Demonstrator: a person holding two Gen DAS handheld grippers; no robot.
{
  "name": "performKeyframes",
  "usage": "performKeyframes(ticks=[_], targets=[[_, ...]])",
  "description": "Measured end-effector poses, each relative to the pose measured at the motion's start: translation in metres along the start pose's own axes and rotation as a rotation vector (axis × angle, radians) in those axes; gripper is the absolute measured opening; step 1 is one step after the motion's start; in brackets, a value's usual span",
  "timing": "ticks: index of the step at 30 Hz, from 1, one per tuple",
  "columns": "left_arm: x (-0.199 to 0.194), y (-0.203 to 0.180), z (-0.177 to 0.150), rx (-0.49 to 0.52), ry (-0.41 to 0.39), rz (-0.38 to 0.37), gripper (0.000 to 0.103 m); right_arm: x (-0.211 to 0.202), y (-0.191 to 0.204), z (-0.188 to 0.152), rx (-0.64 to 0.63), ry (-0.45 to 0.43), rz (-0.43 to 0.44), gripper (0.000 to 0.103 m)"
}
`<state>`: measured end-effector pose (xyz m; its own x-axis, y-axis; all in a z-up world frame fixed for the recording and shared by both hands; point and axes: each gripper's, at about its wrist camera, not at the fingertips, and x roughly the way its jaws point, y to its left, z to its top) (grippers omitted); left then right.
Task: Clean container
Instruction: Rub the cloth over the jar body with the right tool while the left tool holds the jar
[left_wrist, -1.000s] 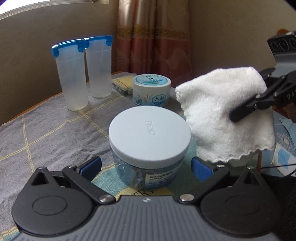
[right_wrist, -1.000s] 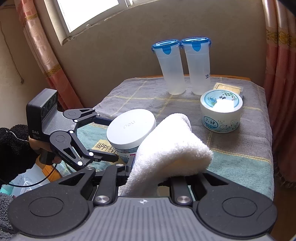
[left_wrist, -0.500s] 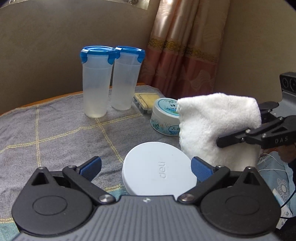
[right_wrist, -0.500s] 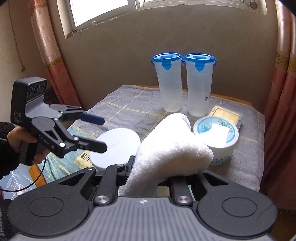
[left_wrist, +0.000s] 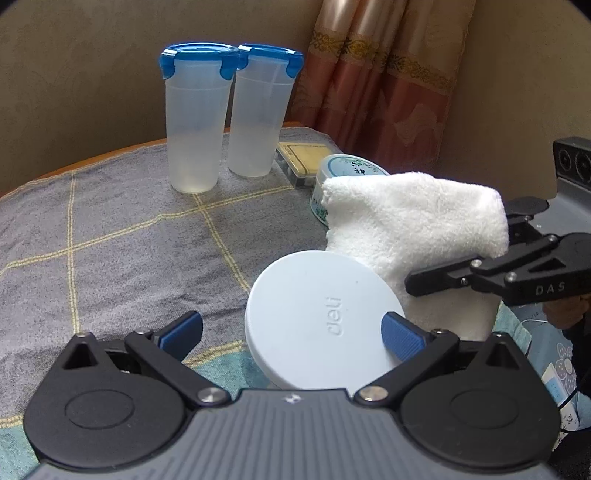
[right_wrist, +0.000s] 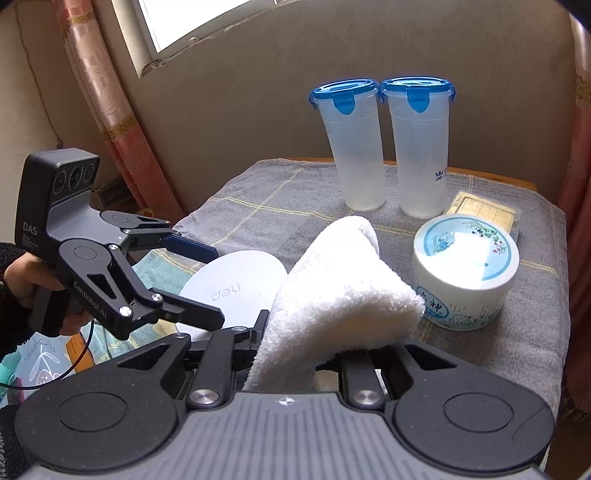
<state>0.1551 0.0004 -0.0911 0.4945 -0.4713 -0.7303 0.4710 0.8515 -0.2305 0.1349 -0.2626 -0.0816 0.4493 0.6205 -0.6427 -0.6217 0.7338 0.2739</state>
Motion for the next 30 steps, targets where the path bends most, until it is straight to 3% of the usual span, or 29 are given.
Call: performKeyframes(ticks=[15,30], targets=[[0.004,-0.001,0.01,0.009,0.061,0.008,0.103,-0.009,0.026,-0.045,0.063,0.023,0.086,0.022],[0.005,0.003,0.014,0.02,0.07,-0.011,0.103,0.004,-0.019,0.006,0.027,-0.033,0.014,0.022]])
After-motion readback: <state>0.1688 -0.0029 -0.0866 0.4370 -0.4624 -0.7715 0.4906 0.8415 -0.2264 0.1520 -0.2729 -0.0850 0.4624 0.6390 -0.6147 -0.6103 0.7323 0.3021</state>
